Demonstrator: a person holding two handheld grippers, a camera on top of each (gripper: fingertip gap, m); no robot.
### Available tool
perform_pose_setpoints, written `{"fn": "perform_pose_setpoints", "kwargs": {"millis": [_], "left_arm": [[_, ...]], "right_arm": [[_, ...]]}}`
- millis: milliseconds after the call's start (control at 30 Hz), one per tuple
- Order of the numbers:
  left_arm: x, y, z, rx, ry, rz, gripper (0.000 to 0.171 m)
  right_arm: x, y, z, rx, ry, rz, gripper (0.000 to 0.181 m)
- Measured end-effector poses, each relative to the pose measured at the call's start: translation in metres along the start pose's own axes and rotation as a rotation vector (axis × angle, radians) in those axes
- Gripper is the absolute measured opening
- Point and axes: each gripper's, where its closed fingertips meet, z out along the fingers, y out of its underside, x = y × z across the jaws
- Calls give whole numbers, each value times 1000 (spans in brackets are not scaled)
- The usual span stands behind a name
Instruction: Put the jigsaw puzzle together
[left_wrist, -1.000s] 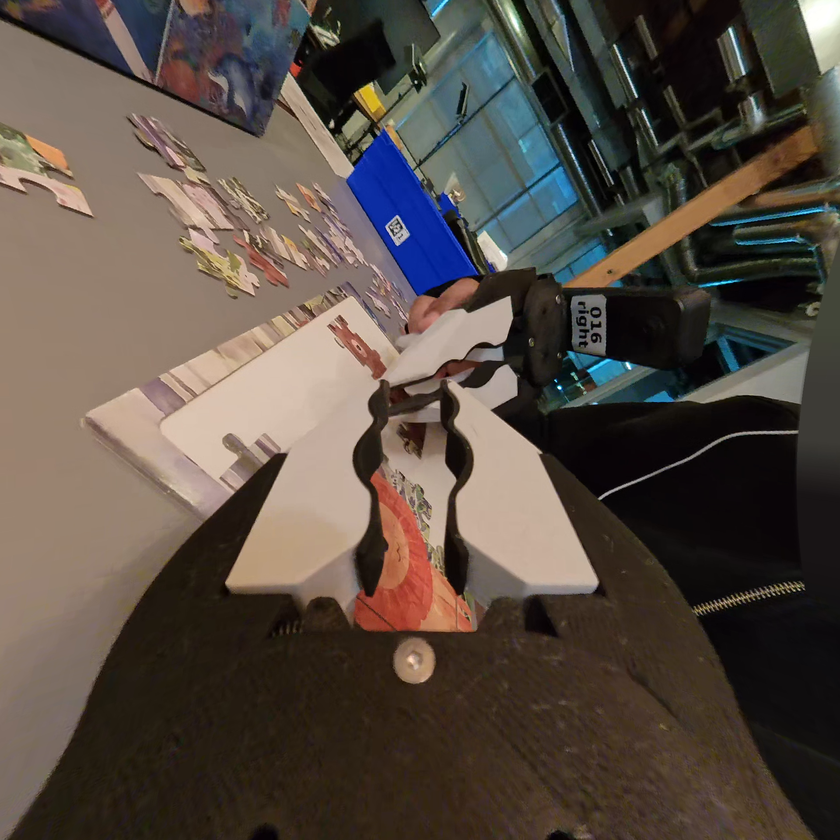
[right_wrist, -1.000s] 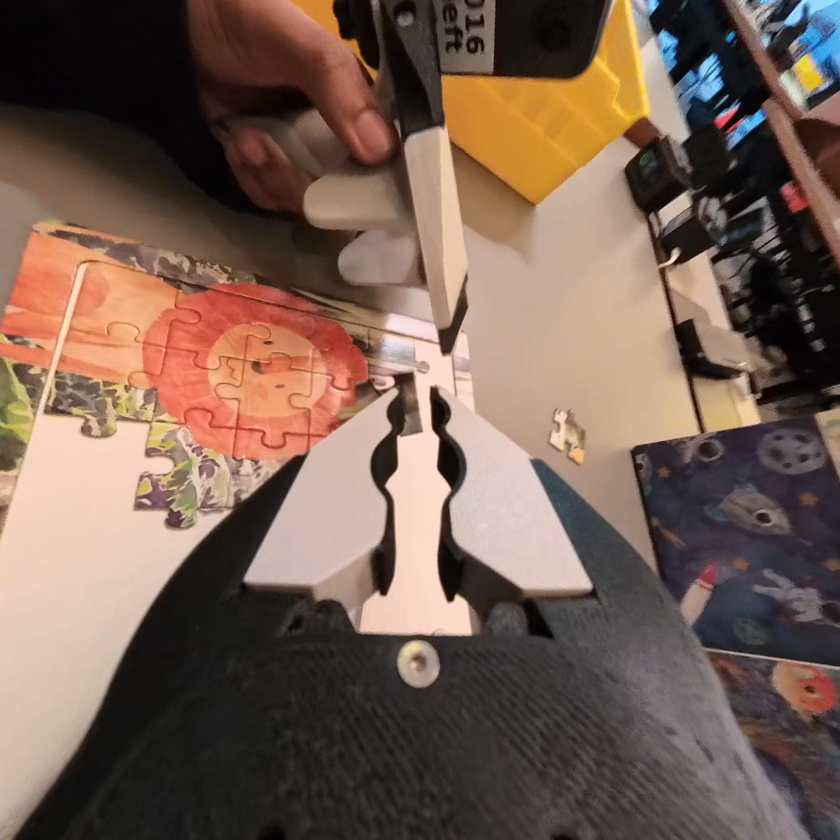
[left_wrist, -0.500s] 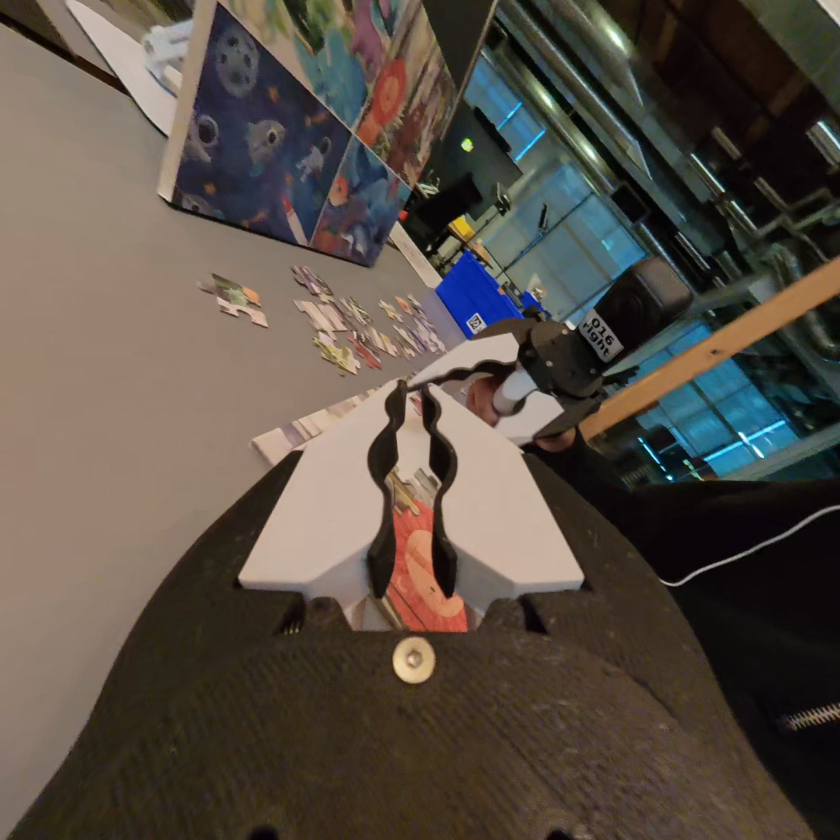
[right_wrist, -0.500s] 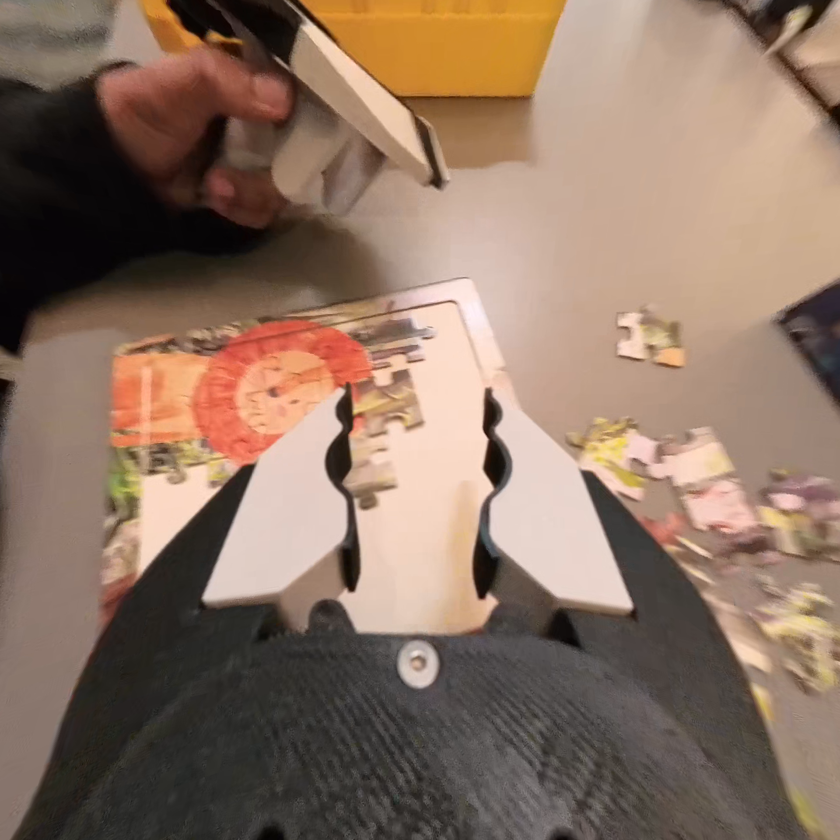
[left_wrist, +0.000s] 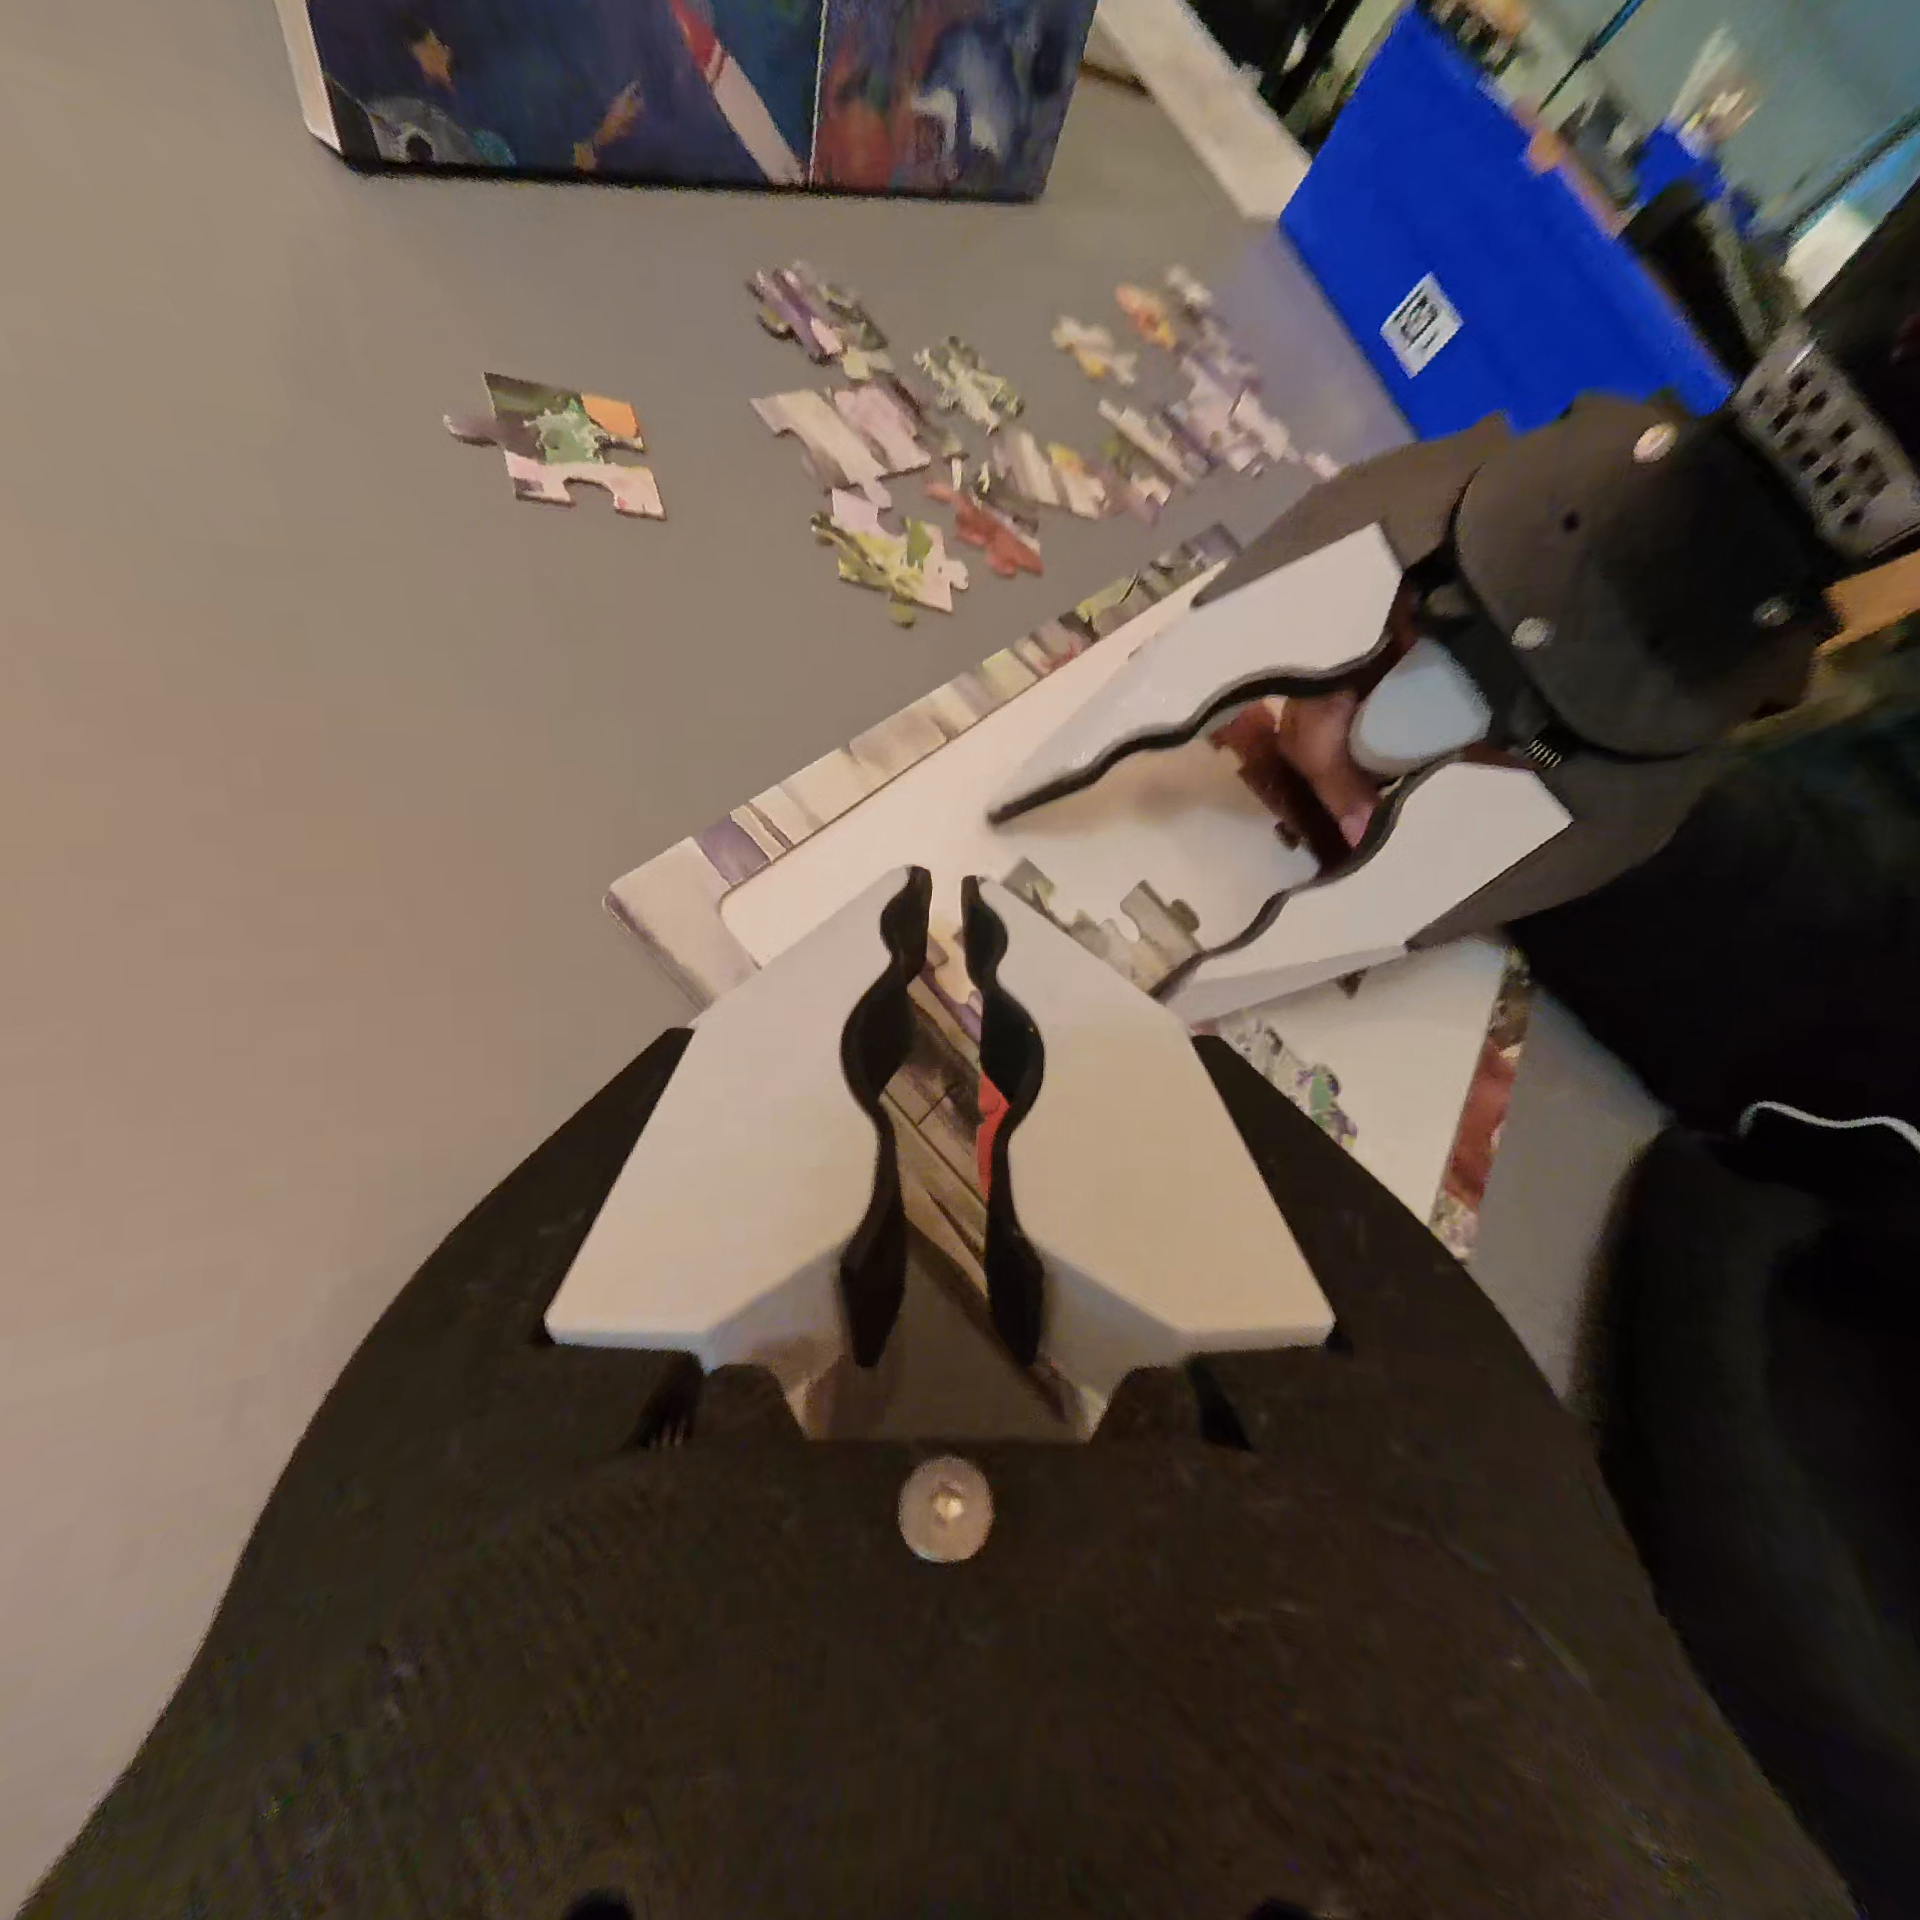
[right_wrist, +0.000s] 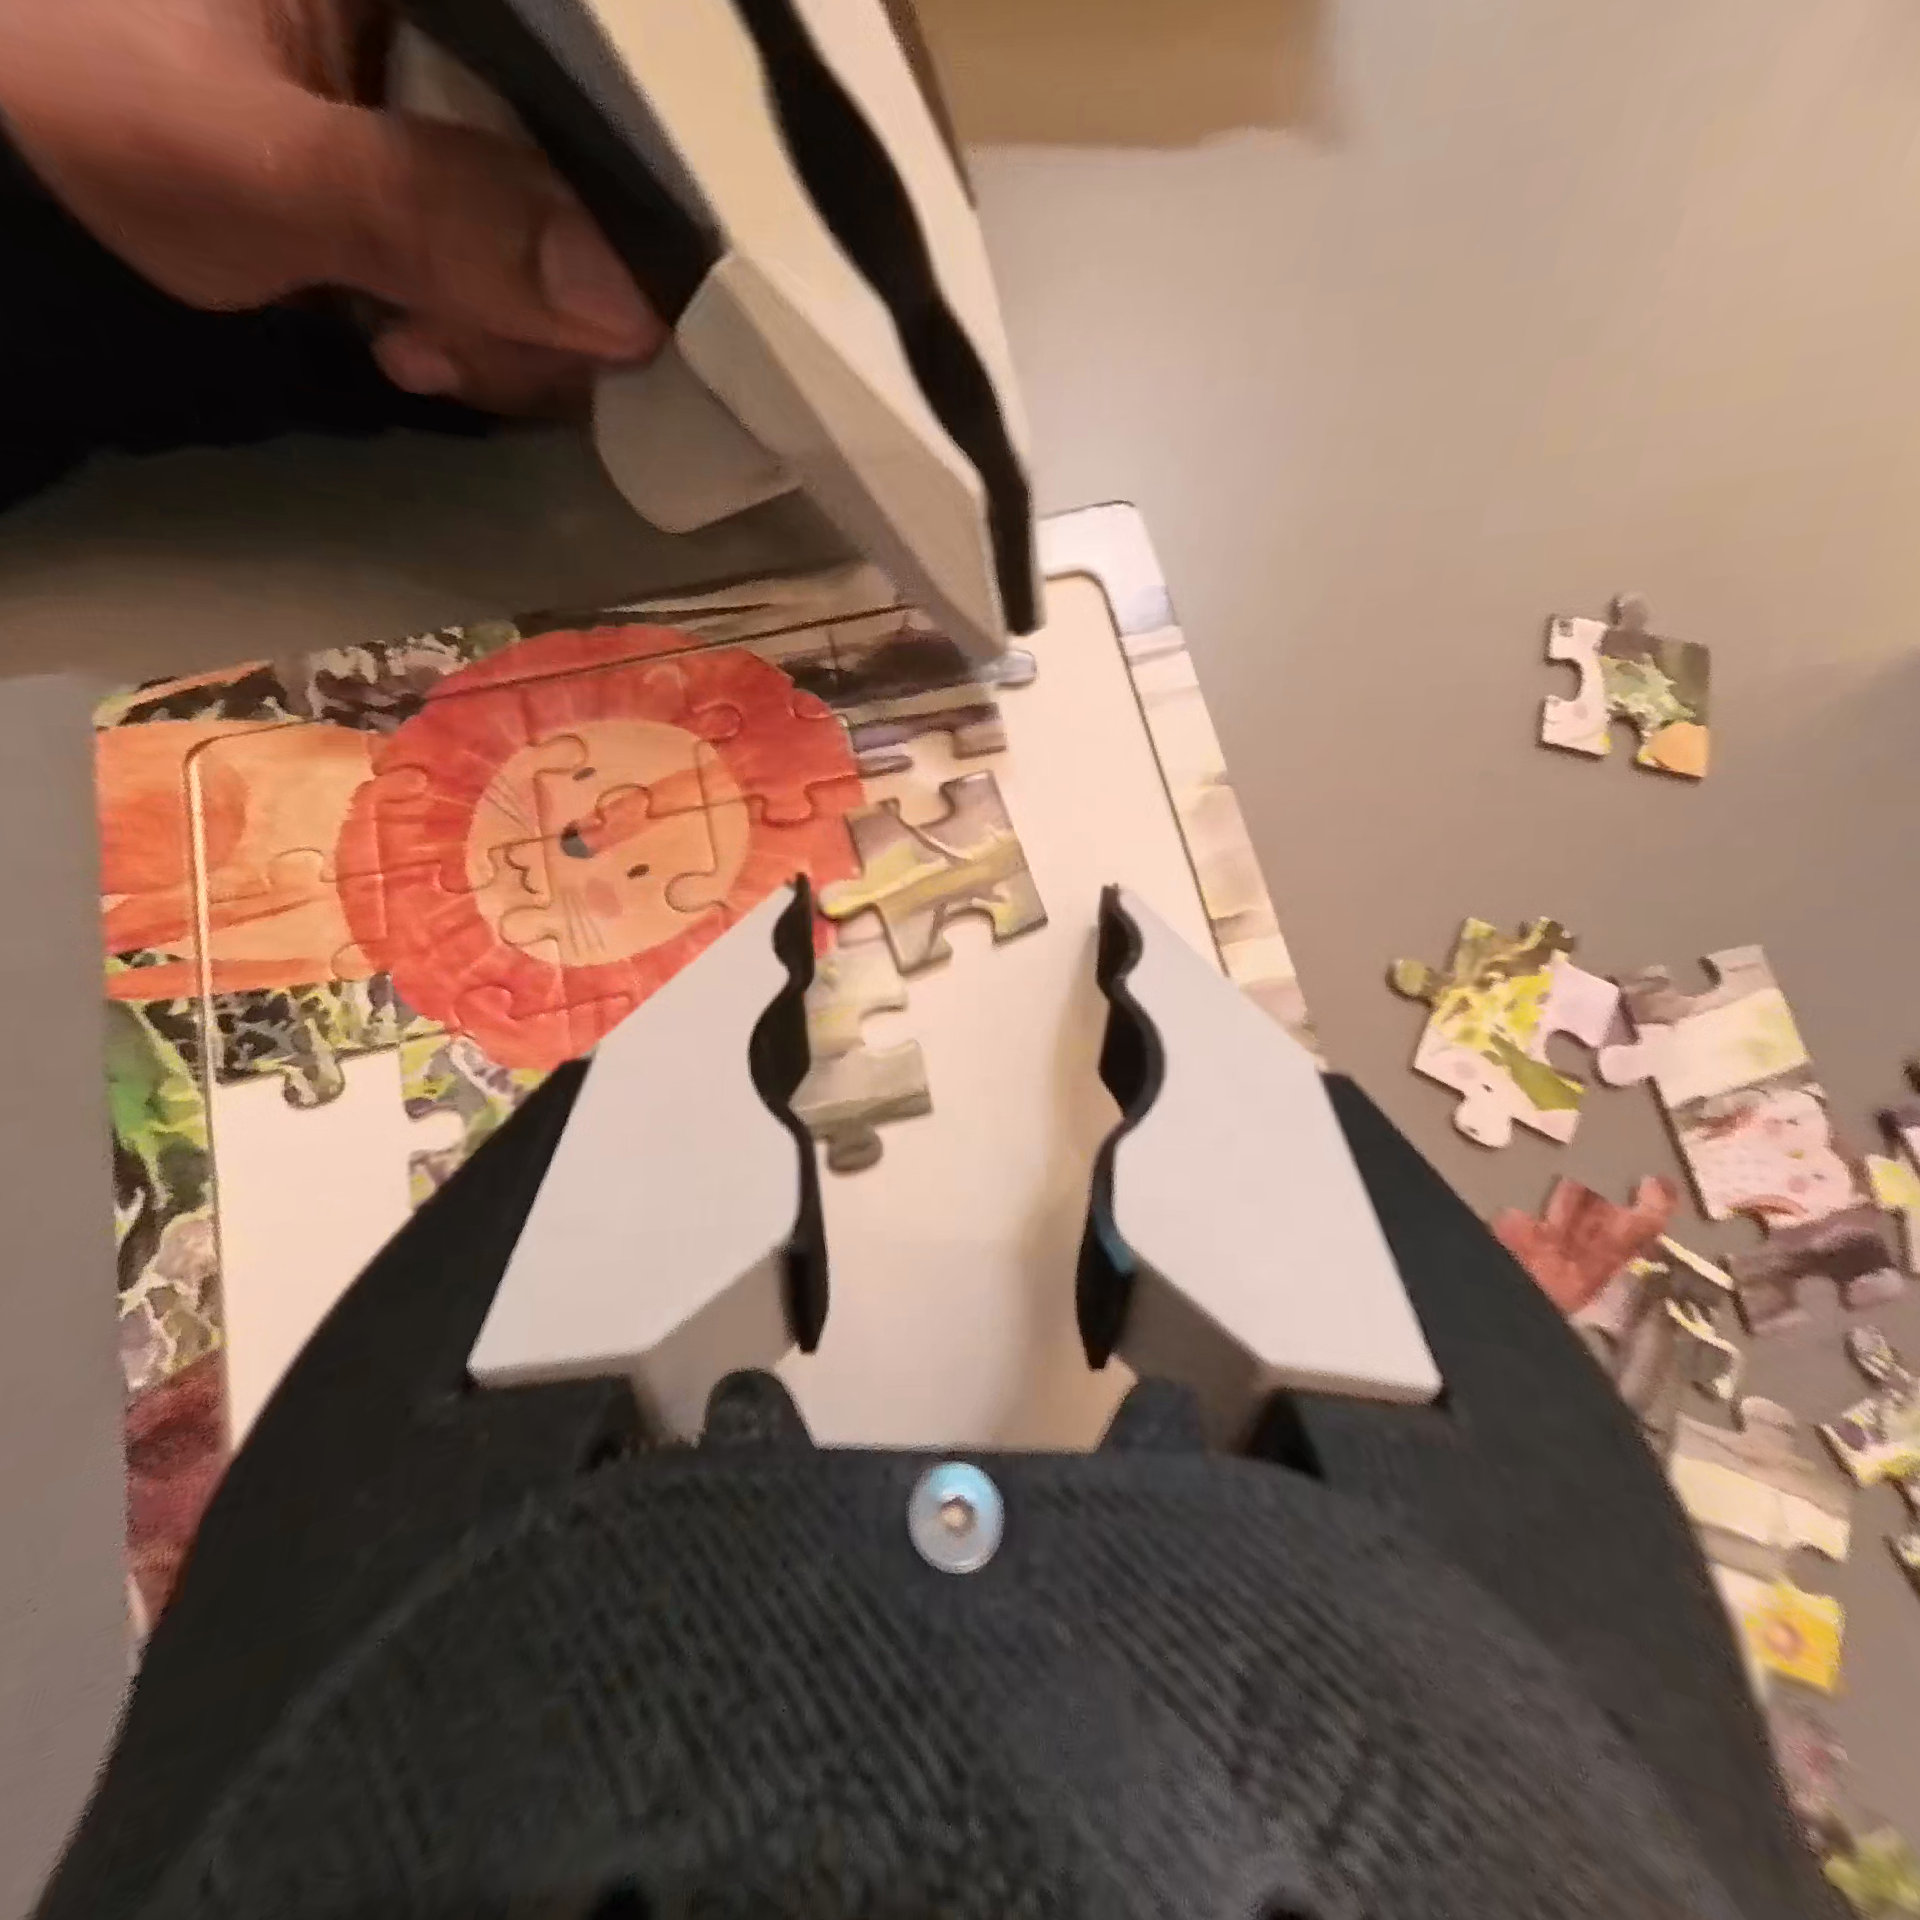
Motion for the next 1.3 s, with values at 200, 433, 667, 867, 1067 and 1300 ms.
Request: {"fn": "perform_pose_setpoints", "kwargs": {"millis": [200, 433, 667, 867, 1067, 1300], "left_arm": [[-4, 11, 6, -82, -58, 29, 0], [-9, 6, 1, -42, -89, 36, 0], [-14, 6, 0, -49, -126, 32, 0], [-18, 6, -1, -48, -141, 21, 0], [-17, 6, -1, -44, -135, 19, 0], [-17, 6, -1, -44, -127, 17, 0]], "right_arm": [[19, 8, -9, -29, 76, 6, 49], [8, 0, -8, 10, 21, 51, 43], [10, 4, -2, -4, 32, 95, 40], [18, 8, -4, -7, 57, 108, 24], [19, 9, -6, -15, 55, 108, 22], [21, 15, -11, -47, 48, 100, 18]]}}
